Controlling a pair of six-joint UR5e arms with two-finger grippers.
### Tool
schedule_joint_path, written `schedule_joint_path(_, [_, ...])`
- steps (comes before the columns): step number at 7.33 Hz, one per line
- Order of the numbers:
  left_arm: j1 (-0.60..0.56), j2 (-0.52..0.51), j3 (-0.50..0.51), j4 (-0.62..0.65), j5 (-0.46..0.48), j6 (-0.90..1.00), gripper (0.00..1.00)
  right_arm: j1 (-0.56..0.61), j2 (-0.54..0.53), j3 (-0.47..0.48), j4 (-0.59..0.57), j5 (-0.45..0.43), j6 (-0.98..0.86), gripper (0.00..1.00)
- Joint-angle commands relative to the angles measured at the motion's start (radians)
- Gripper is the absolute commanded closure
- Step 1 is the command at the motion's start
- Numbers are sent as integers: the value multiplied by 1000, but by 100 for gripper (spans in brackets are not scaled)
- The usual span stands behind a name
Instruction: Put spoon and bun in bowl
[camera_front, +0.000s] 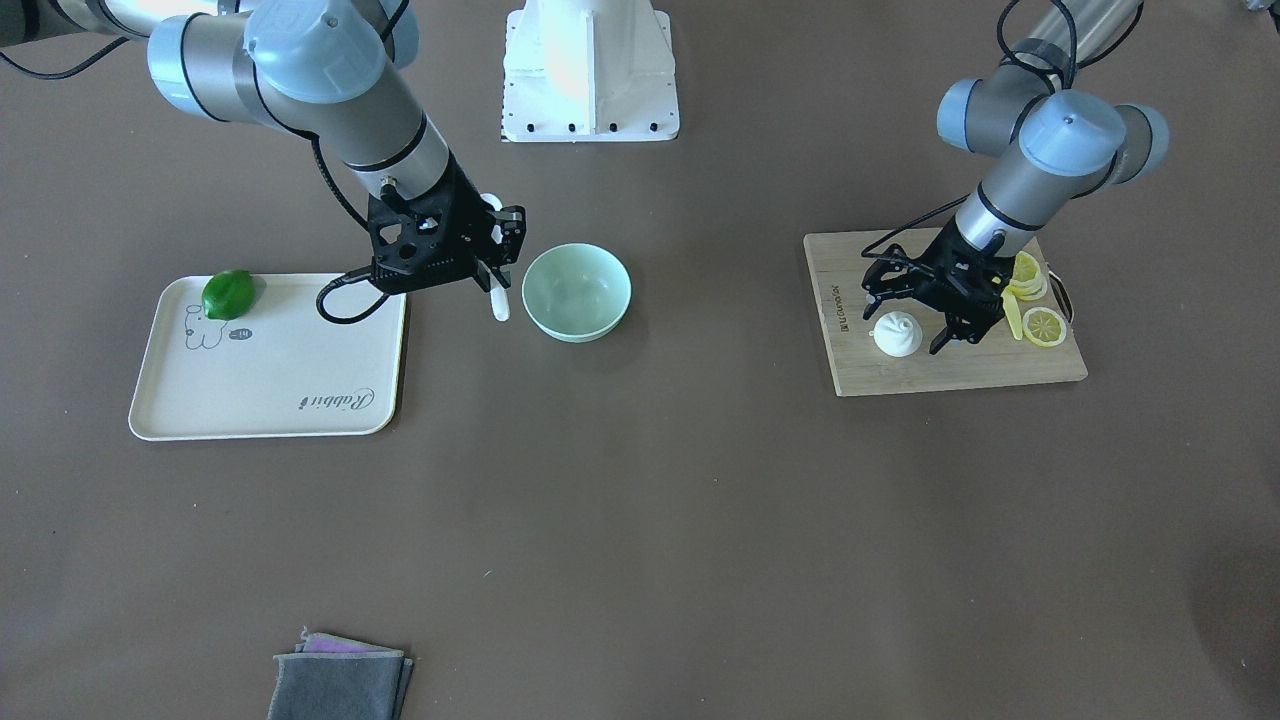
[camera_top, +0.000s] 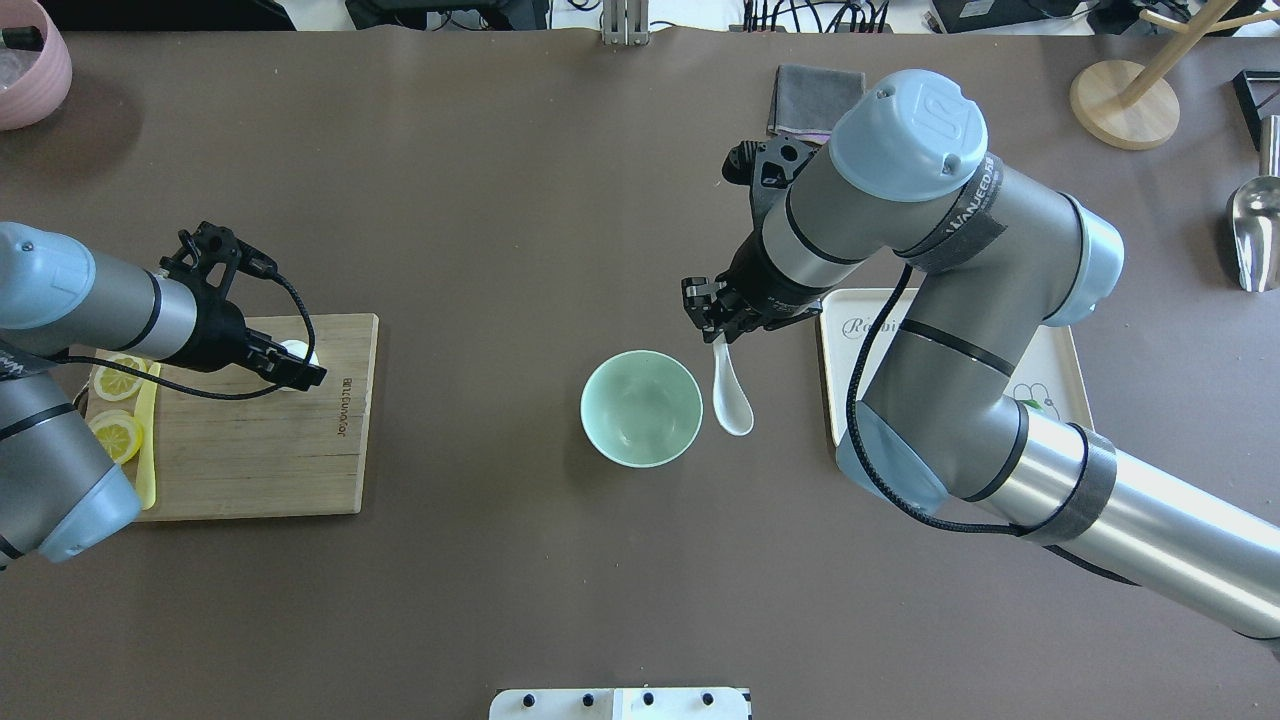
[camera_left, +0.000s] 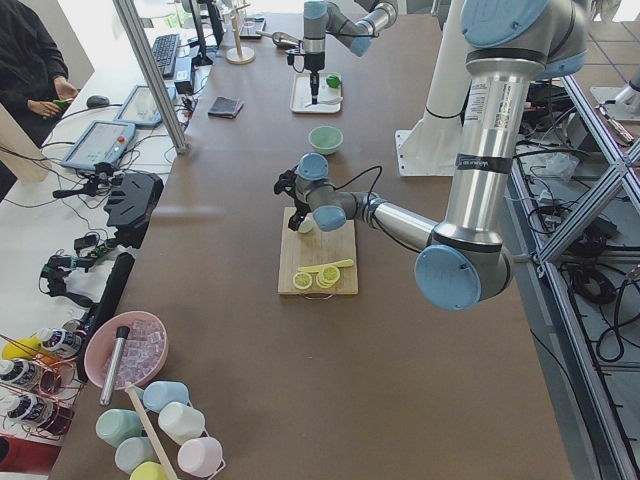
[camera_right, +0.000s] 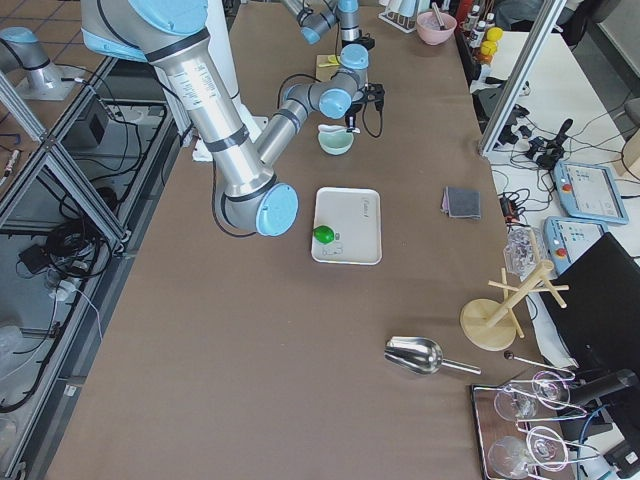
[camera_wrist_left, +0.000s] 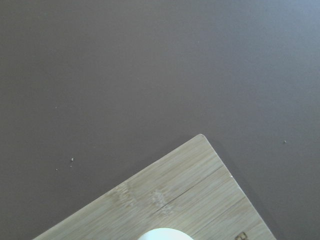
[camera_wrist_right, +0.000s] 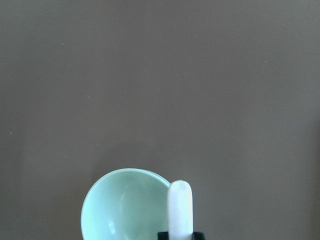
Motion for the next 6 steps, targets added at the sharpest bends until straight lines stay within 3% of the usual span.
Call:
schedule_joint_path(1, [0,59,-28,-5,-46,0,91,-11,17,0,0,-4,41,100])
schedule_joint_path(2, [0,97,-73,-5,-48,-10,100,-18,32,-4,-1,-14,47,100])
schedule_joint_path(3, [-2,108,-111,5,-51,-15,100,-25,37,-10,-1,-17,52,100])
schedule_joint_path(6, [-71,-4,-111,98,-159,-66,100,-39,46,-42,2,-48,68,100])
